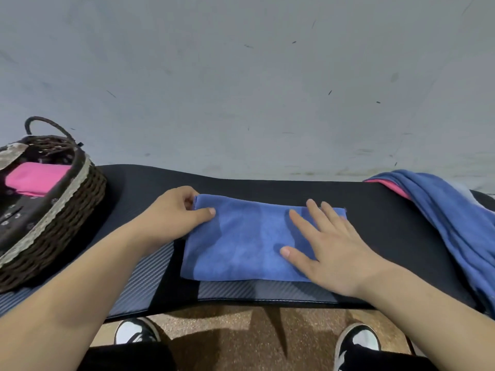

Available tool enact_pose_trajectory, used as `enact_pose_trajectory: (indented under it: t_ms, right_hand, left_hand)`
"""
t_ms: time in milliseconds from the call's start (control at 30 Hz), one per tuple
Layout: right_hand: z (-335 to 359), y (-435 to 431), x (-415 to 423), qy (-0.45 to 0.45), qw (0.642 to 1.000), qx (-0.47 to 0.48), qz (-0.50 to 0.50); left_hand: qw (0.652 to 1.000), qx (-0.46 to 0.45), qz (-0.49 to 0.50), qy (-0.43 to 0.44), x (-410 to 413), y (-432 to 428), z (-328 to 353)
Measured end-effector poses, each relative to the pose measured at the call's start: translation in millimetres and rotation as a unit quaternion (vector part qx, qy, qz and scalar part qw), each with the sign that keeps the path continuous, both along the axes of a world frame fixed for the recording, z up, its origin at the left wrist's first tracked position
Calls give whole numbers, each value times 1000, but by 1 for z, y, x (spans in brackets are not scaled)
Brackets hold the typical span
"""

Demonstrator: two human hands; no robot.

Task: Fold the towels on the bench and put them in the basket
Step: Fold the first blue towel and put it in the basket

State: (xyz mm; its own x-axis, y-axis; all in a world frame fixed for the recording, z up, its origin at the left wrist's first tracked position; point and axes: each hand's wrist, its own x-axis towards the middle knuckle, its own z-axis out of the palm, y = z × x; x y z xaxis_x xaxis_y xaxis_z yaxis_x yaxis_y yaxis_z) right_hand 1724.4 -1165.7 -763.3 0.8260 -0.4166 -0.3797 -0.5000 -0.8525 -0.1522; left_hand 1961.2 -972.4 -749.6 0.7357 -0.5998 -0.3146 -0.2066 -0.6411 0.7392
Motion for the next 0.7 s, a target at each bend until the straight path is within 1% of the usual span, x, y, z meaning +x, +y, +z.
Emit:
enact_pose_trajectory:
  t_ms: [33,133,267,367,433,500,567,600,700]
  right_hand:
    - [-3,2,0,21,1000,3,-5]
    - [-16,5,2,62,998,17,-16]
    - [-23,16,8,41,999,23,-15]
    - [-18,14,10,-25,999,35,0]
    - [-13,8,10,-107,993,41,-4]
    - [-6,-1,9,-201,977,55,-44]
    - [3,-7,7,-270,950,103,-115]
    - [6,-11,5,-287,938,126,-146]
    - [9,-24,0,-301,912,189,-207]
  left_hand:
    - [1000,-12,6,4,-1,4,0]
    - [999,-35,22,-26,-2,14,-2]
    - [995,-83,50,-37,-5,19,5]
    - [991,-116,65,-4,-13,16,21]
    - [989,-128,64,26,-21,10,32]
    - [989,-127,51,57,-33,-1,39]
    - [989,-123,35,75,-48,-20,41]
    - [989,-122,27,75,-56,-31,41]
    - [990,-120,10,74,-76,-67,36]
